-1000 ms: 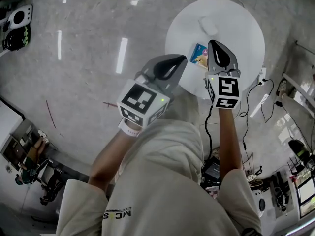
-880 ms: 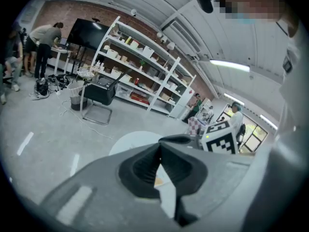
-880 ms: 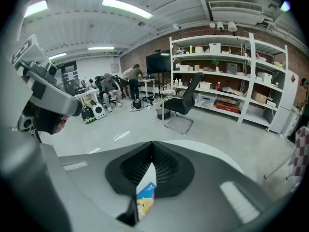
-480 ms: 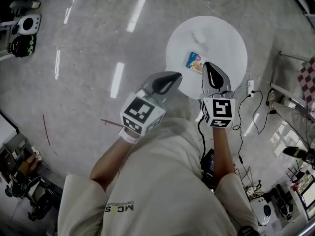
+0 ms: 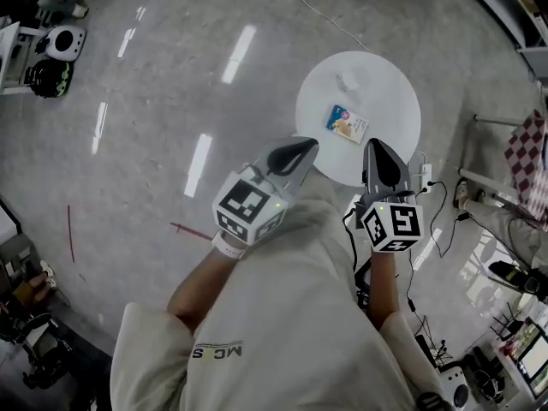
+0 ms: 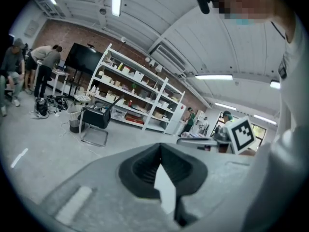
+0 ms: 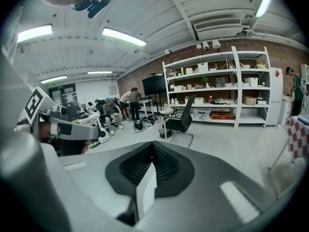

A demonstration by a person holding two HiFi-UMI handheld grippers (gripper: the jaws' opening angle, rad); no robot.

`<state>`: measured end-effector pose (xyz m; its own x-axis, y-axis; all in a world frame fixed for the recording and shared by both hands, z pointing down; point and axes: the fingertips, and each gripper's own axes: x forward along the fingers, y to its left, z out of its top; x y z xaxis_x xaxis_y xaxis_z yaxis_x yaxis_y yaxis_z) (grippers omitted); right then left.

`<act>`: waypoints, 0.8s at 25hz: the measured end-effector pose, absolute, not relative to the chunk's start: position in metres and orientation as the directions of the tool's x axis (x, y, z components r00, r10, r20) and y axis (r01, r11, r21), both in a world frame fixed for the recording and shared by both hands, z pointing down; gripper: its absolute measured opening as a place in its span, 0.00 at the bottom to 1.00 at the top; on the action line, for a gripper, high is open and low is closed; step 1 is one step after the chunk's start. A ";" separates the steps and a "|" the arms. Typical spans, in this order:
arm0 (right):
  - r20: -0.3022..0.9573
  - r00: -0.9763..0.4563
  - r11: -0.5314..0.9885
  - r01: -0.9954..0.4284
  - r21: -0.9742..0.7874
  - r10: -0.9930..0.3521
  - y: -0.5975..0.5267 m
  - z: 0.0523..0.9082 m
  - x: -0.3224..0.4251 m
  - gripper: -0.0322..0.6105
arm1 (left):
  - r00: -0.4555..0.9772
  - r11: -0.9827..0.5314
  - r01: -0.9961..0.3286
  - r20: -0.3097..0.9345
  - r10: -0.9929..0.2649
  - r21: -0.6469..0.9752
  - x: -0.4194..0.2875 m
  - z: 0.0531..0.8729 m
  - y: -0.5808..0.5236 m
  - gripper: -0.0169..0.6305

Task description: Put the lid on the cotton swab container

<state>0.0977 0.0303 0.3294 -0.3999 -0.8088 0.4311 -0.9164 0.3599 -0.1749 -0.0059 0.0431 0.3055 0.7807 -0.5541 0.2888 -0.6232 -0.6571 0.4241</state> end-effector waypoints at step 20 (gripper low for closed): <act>0.293 -0.394 0.363 -0.919 -0.157 -0.871 0.077 0.251 0.076 0.05 | 0.668 -0.605 -0.742 0.244 -0.703 0.288 -0.070 0.233 0.085 0.02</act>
